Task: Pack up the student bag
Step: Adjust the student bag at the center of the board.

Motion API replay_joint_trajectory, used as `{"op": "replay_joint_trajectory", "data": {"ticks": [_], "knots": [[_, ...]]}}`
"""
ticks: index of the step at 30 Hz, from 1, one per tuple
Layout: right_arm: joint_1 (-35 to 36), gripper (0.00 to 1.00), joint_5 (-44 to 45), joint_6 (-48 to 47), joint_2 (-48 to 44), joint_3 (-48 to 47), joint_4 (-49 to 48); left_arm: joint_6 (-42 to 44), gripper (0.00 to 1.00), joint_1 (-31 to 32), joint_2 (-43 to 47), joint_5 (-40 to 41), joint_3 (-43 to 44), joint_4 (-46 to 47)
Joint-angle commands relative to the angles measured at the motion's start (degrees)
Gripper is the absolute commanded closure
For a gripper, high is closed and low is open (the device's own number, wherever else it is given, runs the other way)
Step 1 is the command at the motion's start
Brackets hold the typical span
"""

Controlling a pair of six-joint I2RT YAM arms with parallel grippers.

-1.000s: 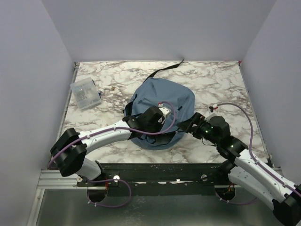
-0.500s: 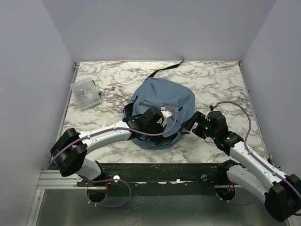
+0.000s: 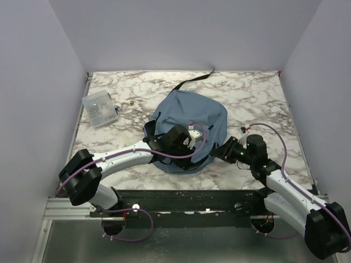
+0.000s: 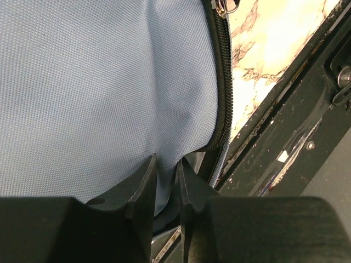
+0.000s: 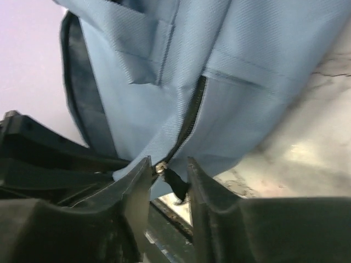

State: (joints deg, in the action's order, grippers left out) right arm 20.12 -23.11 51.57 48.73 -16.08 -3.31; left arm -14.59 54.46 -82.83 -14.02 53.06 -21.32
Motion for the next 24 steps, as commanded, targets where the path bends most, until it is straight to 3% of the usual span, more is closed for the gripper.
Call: {"op": "replay_joint_trajectory", "data": {"ticks": [1, 4, 6, 14, 18, 24], "knots": [[-0.3, 0.71, -8.8, 1.9, 0.8, 1.1, -9.9, -1.2, 0.74, 0.6, 0.3, -4.2, -1.1, -1.7], [-0.2, 0.93, -9.1, 0.4, -0.3, -0.3, -8.7, -1.1, 0.72, 0.6, -0.2, -4.3, -1.5, -1.7], [-0.2, 0.99, -8.9, -1.5, -0.7, -1.9, -6.9, -1.0, 0.72, 0.6, -1.1, -3.5, -1.3, -2.2], [0.3, 0.99, -20.0, -3.4, 5.8, -5.6, -10.4, -2.0, 0.72, 0.7, -2.1, -2.6, -2.0, -1.8], [0.8, 0.99, -23.8, -2.5, 8.0, -6.1, -11.0, -2.6, 0.57, 0.7, 1.2, -3.6, -3.5, 0.4], [0.8, 0.78, -30.2, 3.0, 7.3, -4.7, -15.5, -2.5, 0.43, 0.7, 2.2, -3.0, -1.1, 0.3]]}}
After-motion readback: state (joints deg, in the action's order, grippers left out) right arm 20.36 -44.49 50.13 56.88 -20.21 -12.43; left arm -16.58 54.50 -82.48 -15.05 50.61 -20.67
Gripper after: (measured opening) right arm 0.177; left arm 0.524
